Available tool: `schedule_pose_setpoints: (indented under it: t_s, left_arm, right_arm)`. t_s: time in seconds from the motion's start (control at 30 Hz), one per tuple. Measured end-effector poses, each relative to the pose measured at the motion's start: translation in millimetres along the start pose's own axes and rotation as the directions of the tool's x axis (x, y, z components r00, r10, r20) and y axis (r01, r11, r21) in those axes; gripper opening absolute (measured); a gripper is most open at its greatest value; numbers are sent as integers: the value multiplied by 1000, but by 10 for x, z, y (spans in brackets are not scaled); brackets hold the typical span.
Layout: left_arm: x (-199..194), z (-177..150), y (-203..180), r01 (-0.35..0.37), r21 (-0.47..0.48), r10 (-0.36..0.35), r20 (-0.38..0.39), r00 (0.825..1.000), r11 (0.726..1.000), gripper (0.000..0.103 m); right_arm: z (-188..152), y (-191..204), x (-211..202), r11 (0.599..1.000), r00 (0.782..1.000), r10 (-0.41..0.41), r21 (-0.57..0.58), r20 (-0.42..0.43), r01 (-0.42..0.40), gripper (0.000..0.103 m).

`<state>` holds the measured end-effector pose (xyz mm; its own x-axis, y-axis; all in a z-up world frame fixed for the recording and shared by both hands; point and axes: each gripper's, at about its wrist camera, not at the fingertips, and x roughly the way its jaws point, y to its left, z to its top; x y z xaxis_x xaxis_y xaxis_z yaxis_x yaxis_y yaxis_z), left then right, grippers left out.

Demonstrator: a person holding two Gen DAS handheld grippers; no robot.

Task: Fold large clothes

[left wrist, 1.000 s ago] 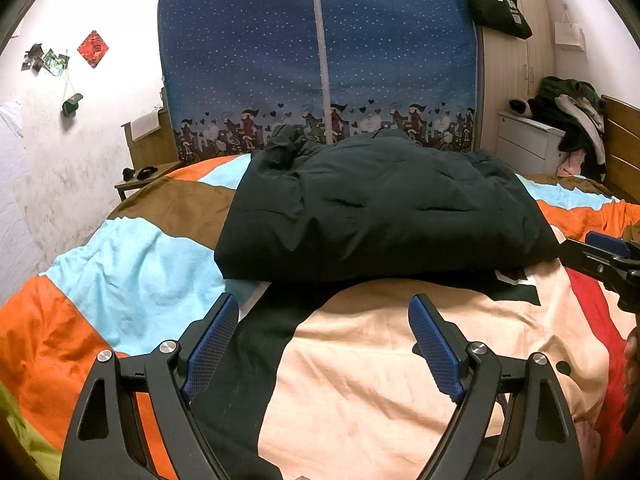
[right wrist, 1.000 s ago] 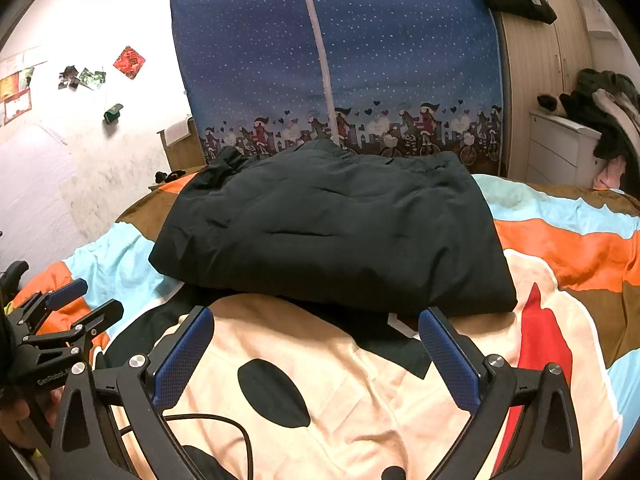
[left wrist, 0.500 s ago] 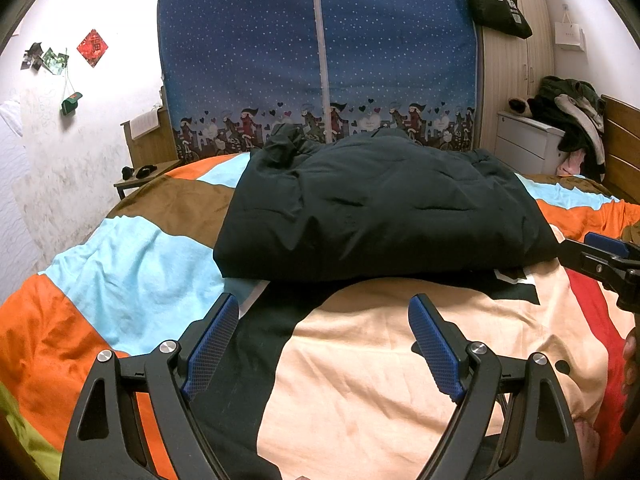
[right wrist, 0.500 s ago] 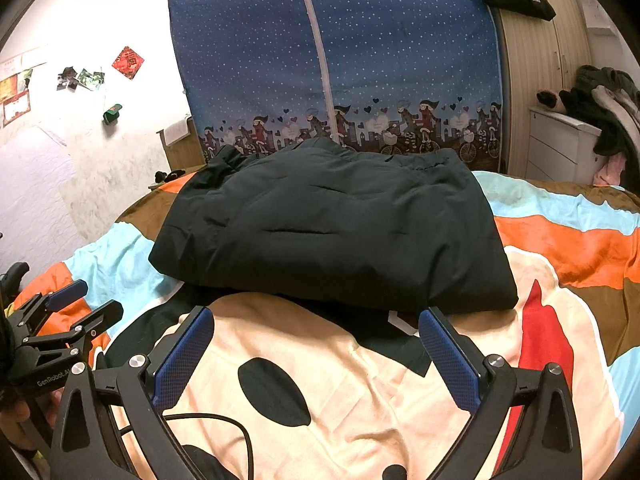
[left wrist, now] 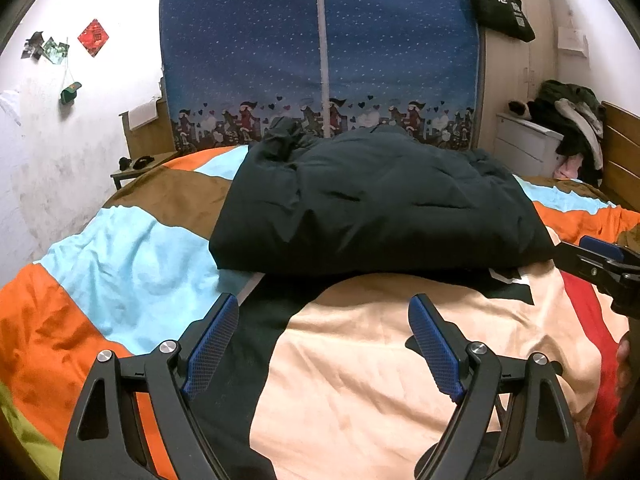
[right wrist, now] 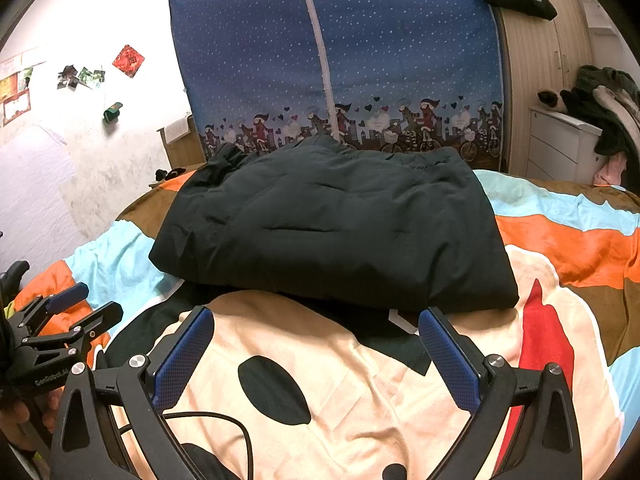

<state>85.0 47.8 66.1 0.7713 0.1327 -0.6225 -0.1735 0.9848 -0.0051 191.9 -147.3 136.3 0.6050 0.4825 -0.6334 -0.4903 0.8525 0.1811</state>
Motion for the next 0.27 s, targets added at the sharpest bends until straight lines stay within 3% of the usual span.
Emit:
schedule_pose_setpoints:
  t_s: [0.27]
  left_arm:
    - [10,14,8,7,-4,-7,-6,1000,1000,83]
  right_arm:
    - [-10,-9,7,1000,1000,2,1,-5,-2,103]
